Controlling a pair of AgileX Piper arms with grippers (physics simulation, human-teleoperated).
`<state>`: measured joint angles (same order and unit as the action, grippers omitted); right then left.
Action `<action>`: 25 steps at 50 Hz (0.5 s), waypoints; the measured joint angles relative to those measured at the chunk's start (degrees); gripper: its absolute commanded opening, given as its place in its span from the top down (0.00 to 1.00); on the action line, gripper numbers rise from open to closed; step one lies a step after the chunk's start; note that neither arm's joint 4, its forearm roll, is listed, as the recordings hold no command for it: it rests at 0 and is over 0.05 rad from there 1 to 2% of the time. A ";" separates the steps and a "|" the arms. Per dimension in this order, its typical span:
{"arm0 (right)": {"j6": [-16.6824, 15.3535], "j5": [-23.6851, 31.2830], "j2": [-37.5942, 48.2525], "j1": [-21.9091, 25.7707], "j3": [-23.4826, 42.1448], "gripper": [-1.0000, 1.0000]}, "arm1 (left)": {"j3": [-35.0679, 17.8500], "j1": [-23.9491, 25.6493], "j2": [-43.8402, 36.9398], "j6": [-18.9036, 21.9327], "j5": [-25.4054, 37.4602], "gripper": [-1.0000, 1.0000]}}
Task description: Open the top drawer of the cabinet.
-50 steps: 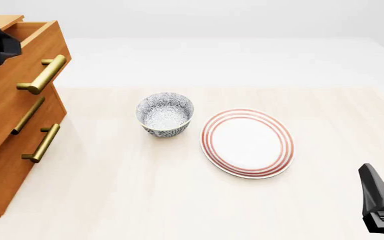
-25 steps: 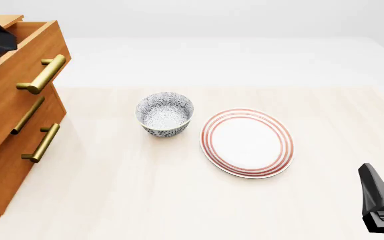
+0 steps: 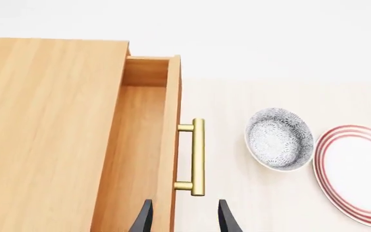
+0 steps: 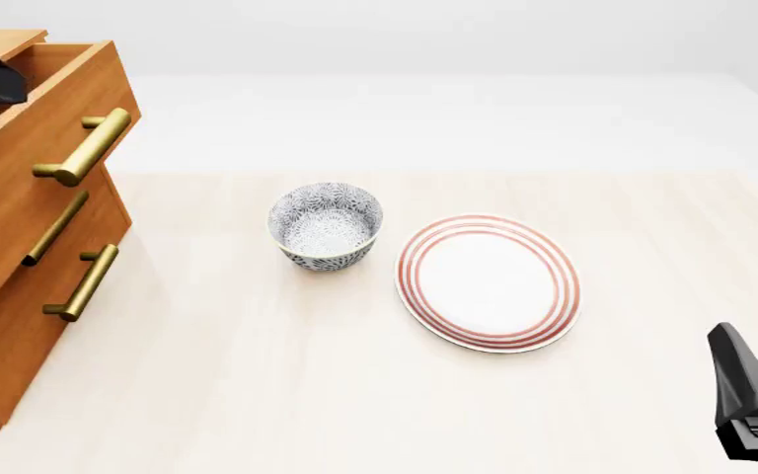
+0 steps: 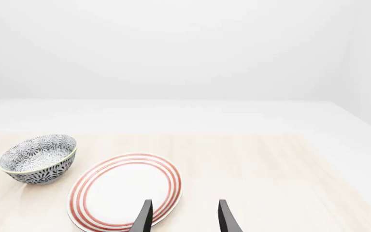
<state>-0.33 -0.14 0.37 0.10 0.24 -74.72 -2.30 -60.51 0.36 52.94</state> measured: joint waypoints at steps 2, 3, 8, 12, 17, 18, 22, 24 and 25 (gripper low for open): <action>0.00 0.00 0.00 0.00 0.00 0.00 | 0.23 -0.15 0.13 -0.06 -0.03 0.00; 0.00 0.00 0.00 0.00 0.00 0.00 | 0.37 -0.24 0.19 -0.09 -0.07 0.00; 0.00 0.00 0.00 0.00 0.00 0.00 | 1.14 -0.61 0.53 -0.27 -0.40 0.00; 0.00 0.00 0.00 0.00 0.00 0.00 | 1.93 -0.85 0.78 -0.47 -0.80 0.00; 0.00 0.00 0.00 0.00 0.00 0.00 | 3.11 -1.11 1.22 -0.83 -1.36 0.00; 0.00 0.00 0.00 0.00 0.00 0.00 | 3.30 -1.14 1.27 -0.89 -1.47 0.00; 0.00 0.00 0.00 0.00 0.00 0.00 | 3.96 -1.30 1.45 -1.07 -1.82 0.00; 0.00 0.00 0.00 0.00 0.00 0.00 | 4.28 -1.38 1.59 -1.15 -1.96 0.00; 0.00 0.00 0.00 0.00 0.00 0.00 | 4.45 -1.44 1.67 -1.19 -2.02 0.00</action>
<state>-0.34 -0.14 0.38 0.10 0.24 -70.27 -3.75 -58.84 -0.83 50.91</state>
